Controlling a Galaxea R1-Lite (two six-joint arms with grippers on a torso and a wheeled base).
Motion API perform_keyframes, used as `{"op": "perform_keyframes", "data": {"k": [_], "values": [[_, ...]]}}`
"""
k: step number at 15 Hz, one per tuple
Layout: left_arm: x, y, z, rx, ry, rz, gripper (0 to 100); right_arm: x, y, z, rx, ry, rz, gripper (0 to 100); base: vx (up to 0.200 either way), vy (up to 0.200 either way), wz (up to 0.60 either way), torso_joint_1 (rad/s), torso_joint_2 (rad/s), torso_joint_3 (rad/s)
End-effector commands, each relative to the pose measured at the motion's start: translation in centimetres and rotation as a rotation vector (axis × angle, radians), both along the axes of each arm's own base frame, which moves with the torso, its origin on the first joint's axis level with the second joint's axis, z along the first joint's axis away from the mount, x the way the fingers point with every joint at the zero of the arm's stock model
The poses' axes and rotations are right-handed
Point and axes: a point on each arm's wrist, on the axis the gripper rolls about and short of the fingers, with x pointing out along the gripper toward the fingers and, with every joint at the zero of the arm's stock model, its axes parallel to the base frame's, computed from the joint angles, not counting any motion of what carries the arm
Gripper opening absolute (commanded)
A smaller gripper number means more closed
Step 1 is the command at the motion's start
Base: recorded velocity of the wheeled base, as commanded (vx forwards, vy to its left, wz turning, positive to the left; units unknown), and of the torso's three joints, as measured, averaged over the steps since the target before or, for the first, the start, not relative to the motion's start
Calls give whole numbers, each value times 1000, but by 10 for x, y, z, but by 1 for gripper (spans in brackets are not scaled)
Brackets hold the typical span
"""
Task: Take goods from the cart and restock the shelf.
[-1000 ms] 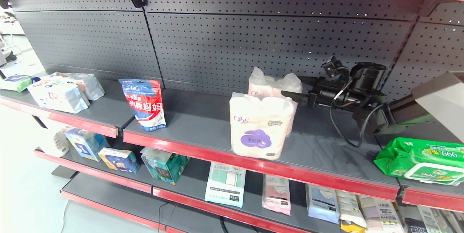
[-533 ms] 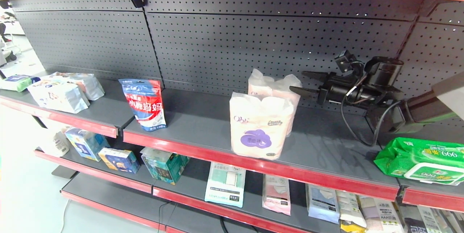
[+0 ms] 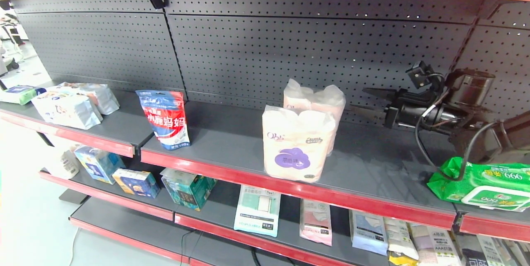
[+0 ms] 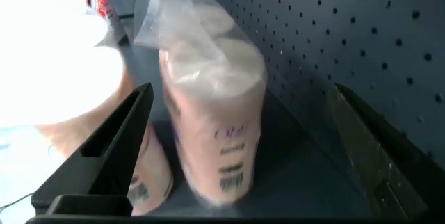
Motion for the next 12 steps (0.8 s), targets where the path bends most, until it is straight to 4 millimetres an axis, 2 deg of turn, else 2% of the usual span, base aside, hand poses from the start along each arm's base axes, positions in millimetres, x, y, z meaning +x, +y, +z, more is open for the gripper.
{"op": "perform_keyframes", "data": {"k": [1,3,7,8,9,10,11,12], "values": [[0,0,0,0,0,0,100,-29,-16,9,0,9,-52,100,0,0,0,0,0,0],[0,0,0,0,0,0,100,-65,-25,14,-7,33,-205,100,0,0,0,0,0,0],[0,0,0,0,0,0,100,-129,-25,22,-30,69,-479,100,0,0,0,0,0,0],[0,0,0,0,0,0,100,-158,-24,20,-46,116,-556,100,0,0,0,0,0,0],[0,0,0,0,0,0,100,-175,-23,19,-55,139,-587,100,0,0,0,0,0,0],[0,0,0,0,0,0,100,-201,-23,13,-72,178,-650,100,0,0,0,0,0,0],[0,0,0,0,0,0,100,-210,-24,8,-80,191,-680,100,0,0,0,0,0,0],[0,0,0,0,1,0,100,-236,-22,-1,-95,186,-750,100,0,0,0,0,0,0]]}}
